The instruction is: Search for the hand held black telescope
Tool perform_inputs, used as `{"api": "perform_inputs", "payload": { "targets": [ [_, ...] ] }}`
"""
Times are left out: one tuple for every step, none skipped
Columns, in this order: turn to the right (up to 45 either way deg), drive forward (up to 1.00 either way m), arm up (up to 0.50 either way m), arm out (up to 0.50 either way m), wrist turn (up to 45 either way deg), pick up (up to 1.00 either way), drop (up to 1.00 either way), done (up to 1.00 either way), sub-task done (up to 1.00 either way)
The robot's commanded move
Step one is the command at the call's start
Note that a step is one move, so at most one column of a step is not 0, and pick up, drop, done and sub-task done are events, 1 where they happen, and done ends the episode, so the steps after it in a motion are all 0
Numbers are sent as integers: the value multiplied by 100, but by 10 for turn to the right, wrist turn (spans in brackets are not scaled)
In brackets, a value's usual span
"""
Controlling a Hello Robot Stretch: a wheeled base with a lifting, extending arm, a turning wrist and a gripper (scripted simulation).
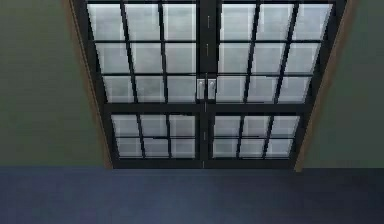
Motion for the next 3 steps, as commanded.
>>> {"api": "perform_inputs", "payload": {
  "targets": [
    [0,5,0,0,0,0,0,0,0],
    [-450,0,0,0,0,0,0,0,0],
    [-420,0,0,0,0,0,0,0,0]
  ]
}}
